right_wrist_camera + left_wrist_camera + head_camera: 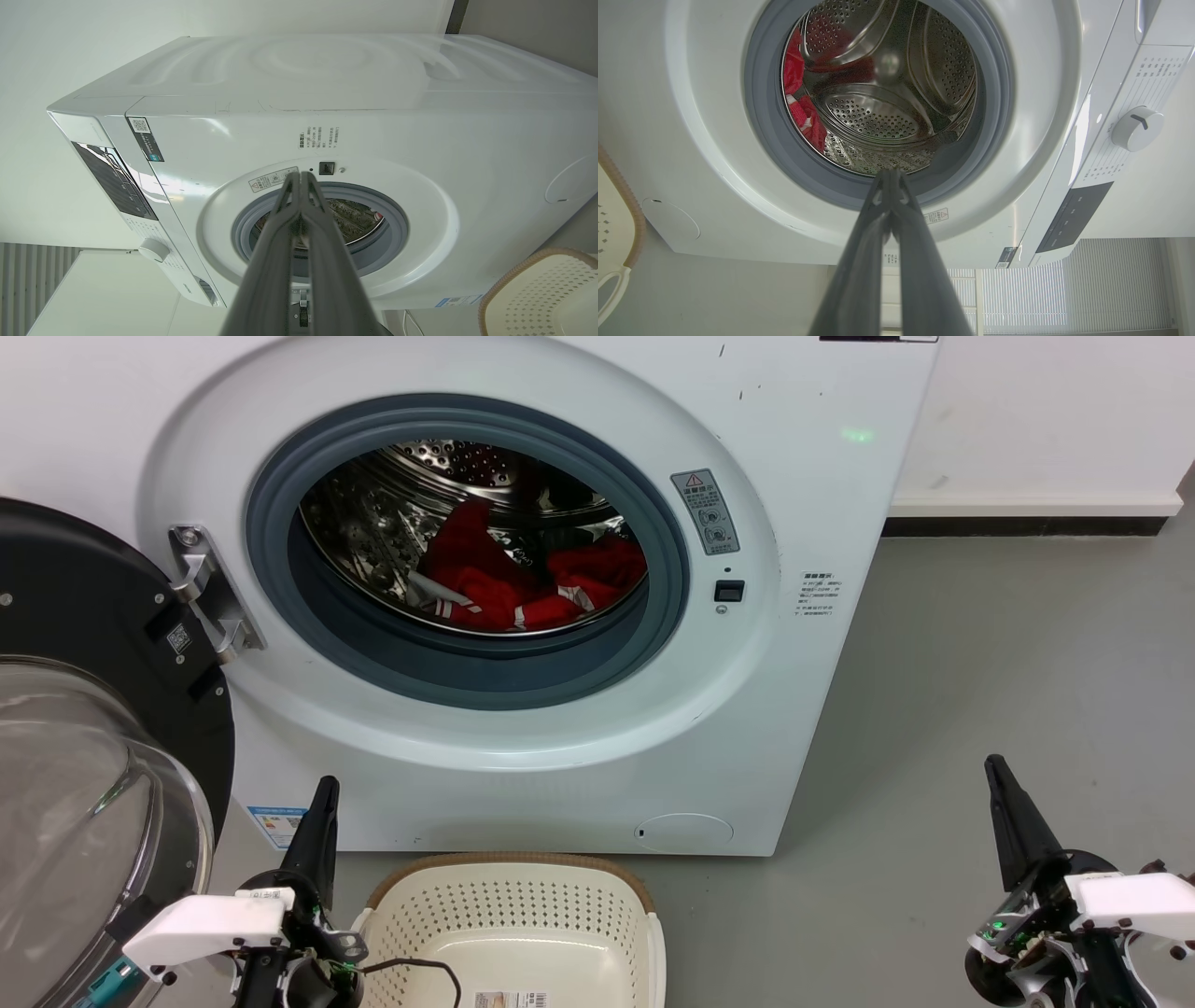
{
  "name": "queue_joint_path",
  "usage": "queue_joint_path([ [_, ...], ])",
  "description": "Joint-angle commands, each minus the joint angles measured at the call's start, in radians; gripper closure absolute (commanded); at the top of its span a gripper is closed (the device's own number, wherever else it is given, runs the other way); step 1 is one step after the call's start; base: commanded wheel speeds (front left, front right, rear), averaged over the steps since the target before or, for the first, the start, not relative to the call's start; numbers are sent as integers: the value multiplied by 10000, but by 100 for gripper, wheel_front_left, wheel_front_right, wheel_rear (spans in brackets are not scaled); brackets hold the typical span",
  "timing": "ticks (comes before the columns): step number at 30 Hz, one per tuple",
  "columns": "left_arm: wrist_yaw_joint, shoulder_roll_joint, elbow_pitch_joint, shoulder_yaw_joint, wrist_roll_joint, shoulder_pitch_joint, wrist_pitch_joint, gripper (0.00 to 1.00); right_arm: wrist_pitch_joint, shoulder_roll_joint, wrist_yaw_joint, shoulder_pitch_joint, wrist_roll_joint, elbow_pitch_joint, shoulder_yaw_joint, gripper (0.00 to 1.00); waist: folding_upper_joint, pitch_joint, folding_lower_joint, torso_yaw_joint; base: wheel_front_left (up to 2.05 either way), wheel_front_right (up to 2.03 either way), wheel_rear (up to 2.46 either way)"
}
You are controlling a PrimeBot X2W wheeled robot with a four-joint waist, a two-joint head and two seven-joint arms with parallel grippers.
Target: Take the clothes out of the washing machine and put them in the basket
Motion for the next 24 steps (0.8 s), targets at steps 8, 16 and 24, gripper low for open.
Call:
queue_joint_path([
  [8,-40,-20,-7,26,-23,-58,20,100,23,-51,0,-122,38,14,-3,100,0,0,0,0,0,0,0],
  [16,-40,-20,-7,26,-23,-58,20,100,23,-51,0,-122,38,14,-3,100,0,0,0,0,0,0,0],
  [24,-40,-20,-7,26,-23,-58,20,100,23,-51,0,-122,38,14,-3,100,0,0,0,0,0,0,0],
])
